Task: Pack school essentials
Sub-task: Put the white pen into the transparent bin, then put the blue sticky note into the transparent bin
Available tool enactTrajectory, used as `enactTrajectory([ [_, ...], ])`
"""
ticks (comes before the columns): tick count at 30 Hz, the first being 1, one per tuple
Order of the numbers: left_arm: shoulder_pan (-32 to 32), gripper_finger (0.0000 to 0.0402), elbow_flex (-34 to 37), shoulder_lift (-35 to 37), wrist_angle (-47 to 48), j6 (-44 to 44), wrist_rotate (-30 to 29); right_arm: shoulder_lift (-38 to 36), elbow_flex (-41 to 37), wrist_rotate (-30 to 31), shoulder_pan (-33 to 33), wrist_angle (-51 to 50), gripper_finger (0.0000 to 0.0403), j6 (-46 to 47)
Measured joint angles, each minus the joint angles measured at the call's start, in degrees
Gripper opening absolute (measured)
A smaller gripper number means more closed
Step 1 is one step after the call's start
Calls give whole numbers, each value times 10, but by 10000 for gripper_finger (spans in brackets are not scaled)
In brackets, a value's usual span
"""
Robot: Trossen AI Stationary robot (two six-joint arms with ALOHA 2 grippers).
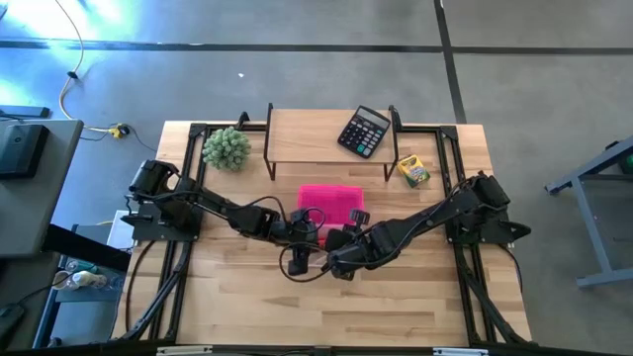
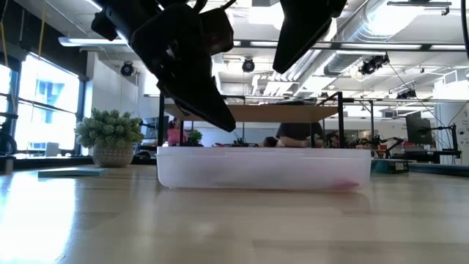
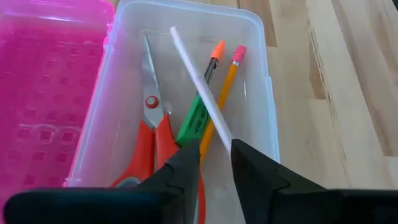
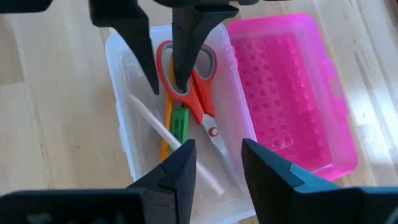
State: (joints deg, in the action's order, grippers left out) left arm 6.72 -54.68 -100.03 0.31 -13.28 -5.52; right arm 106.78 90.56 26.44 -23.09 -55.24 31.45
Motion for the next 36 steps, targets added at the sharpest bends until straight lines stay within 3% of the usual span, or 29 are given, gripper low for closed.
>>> enactTrajectory([
  [9,-2,126,1,20,66,0,4,0,0,0,0,-4,122,-3],
  [24,3,118,0,159,280,-2,-18,-5,0,3,43,-34,122,-49],
  [30,10,118,7,227,394,-34,-42,-5,0,3,68,-40,122,-70],
  [36,10,118,4,269,451,-85,-39,-5,0,0,84,-49,122,-82],
])
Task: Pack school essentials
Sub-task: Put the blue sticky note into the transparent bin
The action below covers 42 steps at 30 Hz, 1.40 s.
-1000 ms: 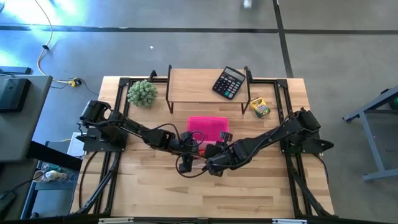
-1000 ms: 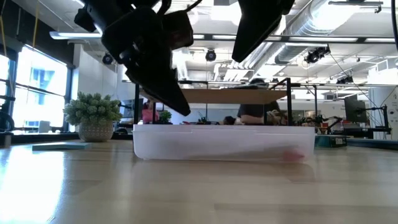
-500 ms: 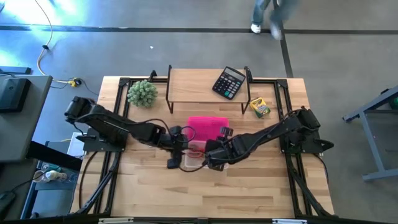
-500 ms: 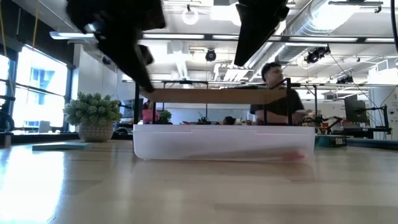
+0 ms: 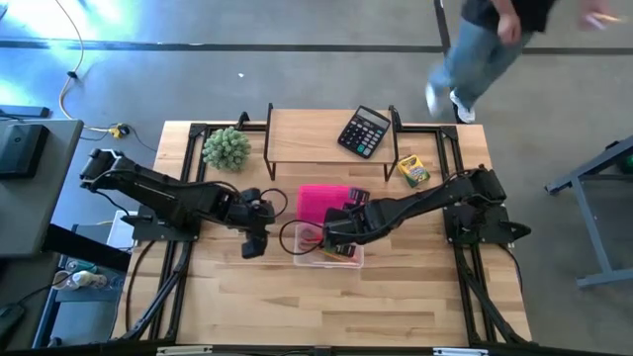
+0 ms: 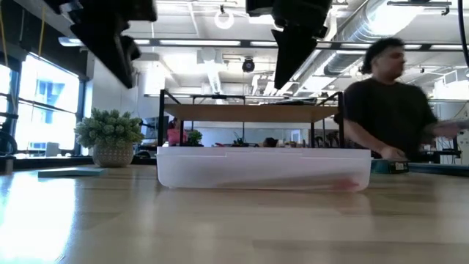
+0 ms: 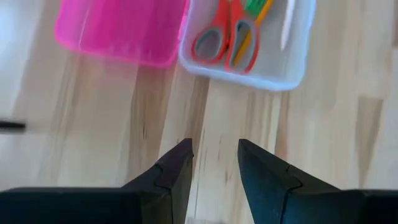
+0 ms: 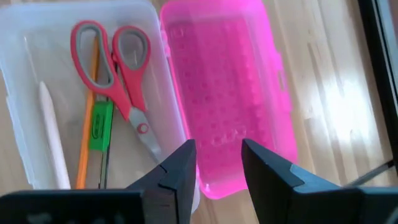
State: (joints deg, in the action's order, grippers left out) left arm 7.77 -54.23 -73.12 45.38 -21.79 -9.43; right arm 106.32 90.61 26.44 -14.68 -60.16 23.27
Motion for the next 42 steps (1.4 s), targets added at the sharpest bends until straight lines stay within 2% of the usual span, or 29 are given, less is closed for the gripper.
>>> enactTrajectory([
  [7,-6,124,2,13,67,-27,15,0,0,0,2,-3,122,-11],
  [19,-8,207,1,9,118,-36,-8,0,0,-2,10,-4,122,-26],
  [24,-15,229,1,9,180,-39,-31,0,0,-6,12,-4,122,-28],
  [30,-29,230,1,9,246,-52,-44,0,0,-7,12,-4,122,-28],
  [42,-15,230,80,55,230,-91,-37,0,0,-7,12,0,122,-28],
])
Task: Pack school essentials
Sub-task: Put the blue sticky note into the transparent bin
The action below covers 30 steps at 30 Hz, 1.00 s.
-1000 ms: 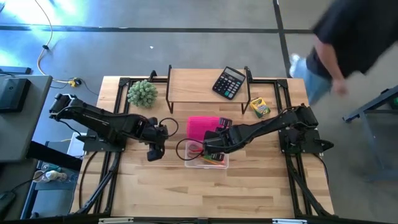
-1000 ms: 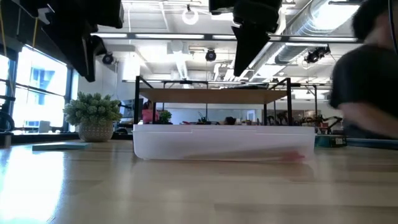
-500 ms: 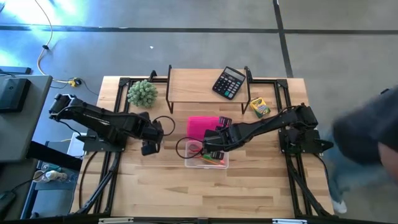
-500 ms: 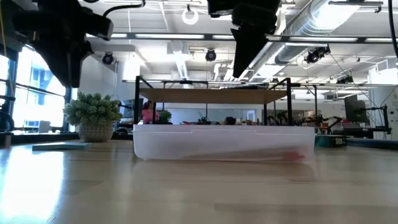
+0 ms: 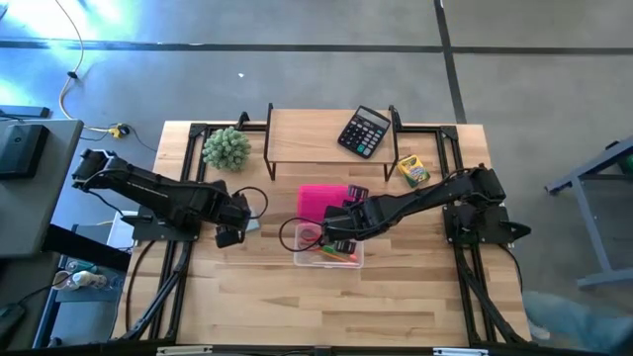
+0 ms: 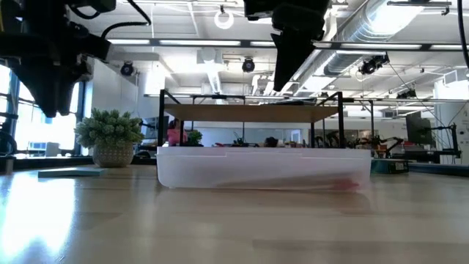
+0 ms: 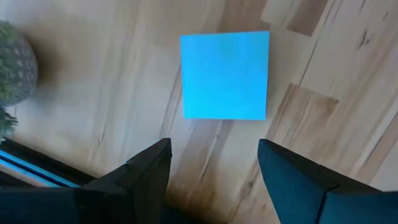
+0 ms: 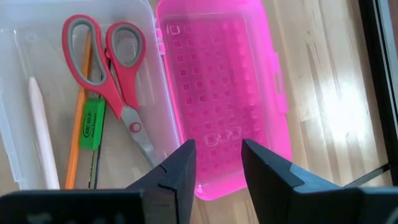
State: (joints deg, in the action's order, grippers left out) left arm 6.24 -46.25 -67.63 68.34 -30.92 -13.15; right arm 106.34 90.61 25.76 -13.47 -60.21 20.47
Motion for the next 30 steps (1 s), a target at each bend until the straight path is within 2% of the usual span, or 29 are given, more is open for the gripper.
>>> enactTrajectory([
  [12,-2,229,70,80,-120,-4,-16,0,0,0,0,33,122,0],
  [17,-3,229,91,88,-164,-4,-16,0,0,0,0,46,122,0],
  [30,-5,229,104,88,-173,-19,-36,0,0,0,0,66,122,0],
])
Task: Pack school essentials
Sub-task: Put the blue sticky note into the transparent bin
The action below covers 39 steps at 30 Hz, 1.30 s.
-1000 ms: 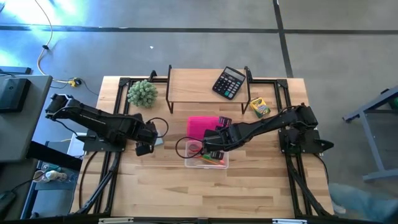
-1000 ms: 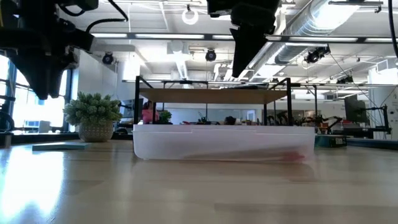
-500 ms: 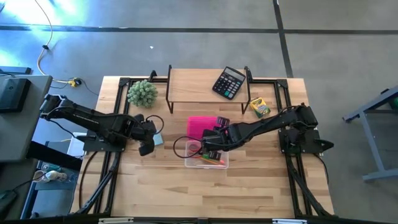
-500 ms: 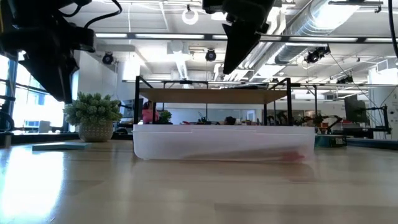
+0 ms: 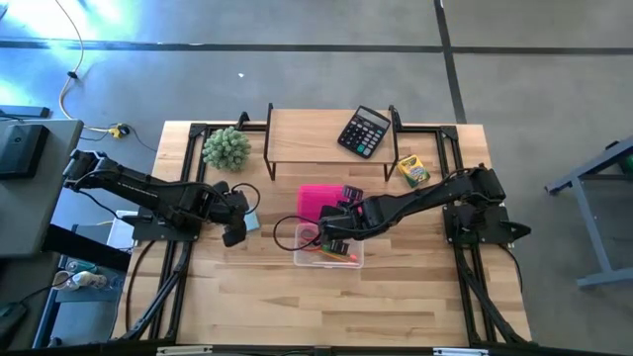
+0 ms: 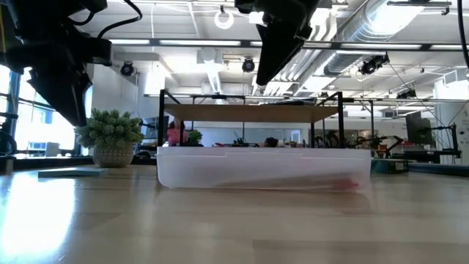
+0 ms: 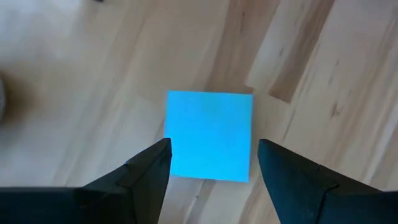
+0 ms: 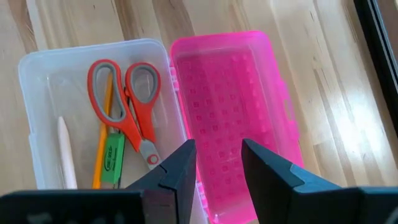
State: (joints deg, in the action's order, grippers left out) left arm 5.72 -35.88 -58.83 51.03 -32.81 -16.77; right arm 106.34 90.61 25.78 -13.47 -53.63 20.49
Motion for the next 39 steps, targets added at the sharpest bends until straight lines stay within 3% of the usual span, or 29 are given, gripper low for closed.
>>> enactTrajectory([
  [23,-75,229,0,0,1,80,16,0,0,0,0,15,122,0],
  [31,-81,229,0,0,-2,60,23,0,0,0,0,16,122,0],
  [39,-81,229,0,-7,-31,19,-6,0,0,0,0,16,122,0],
])
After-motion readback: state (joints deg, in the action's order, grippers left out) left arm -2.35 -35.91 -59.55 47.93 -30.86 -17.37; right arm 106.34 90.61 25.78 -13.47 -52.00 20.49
